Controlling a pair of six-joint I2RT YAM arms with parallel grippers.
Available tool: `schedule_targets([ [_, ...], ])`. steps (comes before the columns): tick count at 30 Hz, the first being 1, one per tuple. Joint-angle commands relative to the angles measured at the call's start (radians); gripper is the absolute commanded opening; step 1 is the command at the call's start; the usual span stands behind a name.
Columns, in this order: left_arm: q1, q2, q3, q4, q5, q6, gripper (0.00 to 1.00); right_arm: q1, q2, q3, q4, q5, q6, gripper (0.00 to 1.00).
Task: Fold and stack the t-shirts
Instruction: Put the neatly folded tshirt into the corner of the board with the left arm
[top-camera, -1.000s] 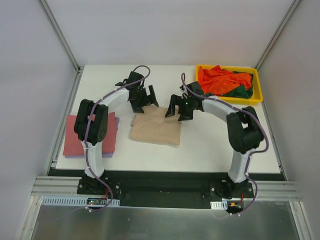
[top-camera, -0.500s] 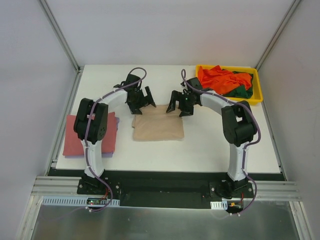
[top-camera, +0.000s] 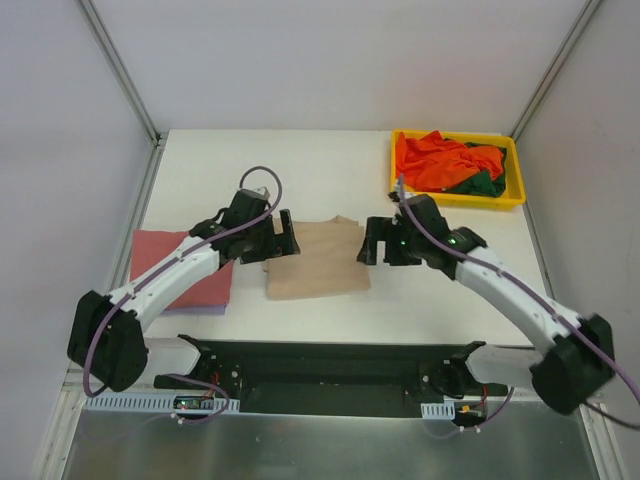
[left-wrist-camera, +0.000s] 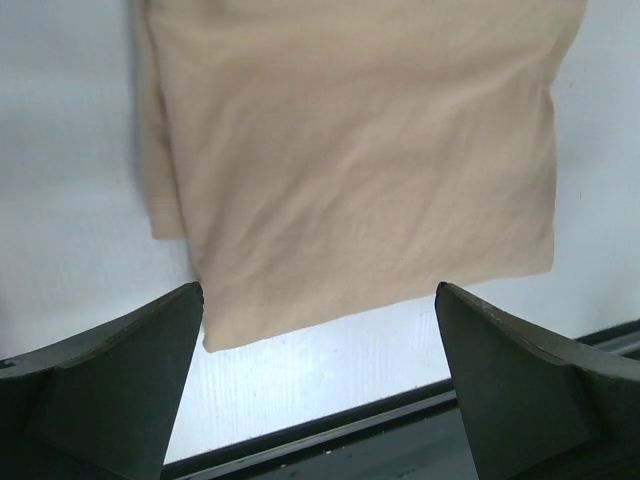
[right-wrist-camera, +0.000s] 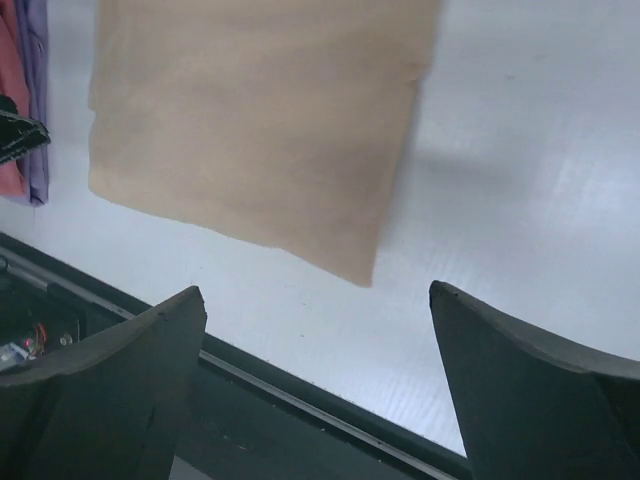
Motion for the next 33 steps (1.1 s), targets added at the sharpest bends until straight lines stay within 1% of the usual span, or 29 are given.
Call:
schedule_targets([
  [1,0.018,-0.077,-0.052,-0.010,-0.149,-0.012,0.99,-0.016,-0.305,-0.148,-0.019,0.210,0.105,0.96],
  [3,0.047,-0.038,-0.040,-0.010,-0.166,-0.015,0.99,-0.021,-0.419,-0.213,-0.001,0.224,0.140,0.96],
  [5,0.084,0.016,-0.028,0.000,-0.183,-0.019,0.99,-0.024,-0.515,-0.265,0.022,0.180,0.171,0.96],
  [6,0.100,0.050,-0.016,0.002,-0.172,-0.012,0.99,-0.025,-0.549,-0.277,0.030,0.136,0.184,0.96],
  [8,0.114,0.119,0.014,0.019,-0.158,0.001,0.99,-0.025,-0.611,-0.297,0.038,0.105,0.191,0.96],
  [13,0.118,0.287,0.093,0.033,-0.079,0.010,0.98,-0.024,-0.721,-0.345,0.018,0.143,0.206,0.96],
  [15,0.118,0.332,0.101,0.033,-0.051,-0.008,0.94,-0.024,-0.731,-0.343,0.006,0.147,0.201,0.96],
  [17,0.111,0.370,0.100,0.036,-0.027,-0.021,0.88,-0.024,-0.724,-0.333,-0.016,0.146,0.185,0.96],
  [20,0.082,0.403,0.092,0.034,-0.097,-0.053,0.76,-0.025,-0.712,-0.325,-0.036,0.143,0.159,0.96],
  [22,0.050,0.426,0.084,0.022,-0.167,-0.090,0.73,-0.024,-0.708,-0.328,-0.039,0.147,0.149,0.96],
  [24,0.016,0.455,0.081,0.020,-0.191,-0.119,0.66,-0.024,-0.698,-0.325,-0.054,0.153,0.143,0.96],
  [25,0.000,0.475,0.086,0.016,-0.197,-0.128,0.65,-0.025,-0.692,-0.320,-0.066,0.154,0.142,0.96],
  [26,-0.011,0.490,0.093,0.010,-0.201,-0.134,0.62,-0.025,-0.685,-0.314,-0.077,0.191,0.133,0.96],
  [28,-0.028,0.527,0.109,0.002,-0.203,-0.153,0.53,-0.024,-0.669,-0.310,-0.092,0.203,0.110,0.96],
  [30,-0.040,0.554,0.130,-0.010,-0.218,-0.160,0.38,-0.025,-0.663,-0.310,-0.102,0.209,0.087,0.96],
  [31,-0.042,0.565,0.141,-0.021,-0.227,-0.159,0.26,-0.025,-0.662,-0.310,-0.109,0.212,0.079,0.96],
  [32,-0.042,0.574,0.159,-0.038,-0.244,-0.151,0.08,-0.025,-0.663,-0.310,-0.117,0.218,0.065,0.96],
  [33,-0.044,0.581,0.179,-0.050,-0.267,-0.137,0.00,-0.027,-0.665,-0.308,-0.128,0.226,0.056,0.96],
])
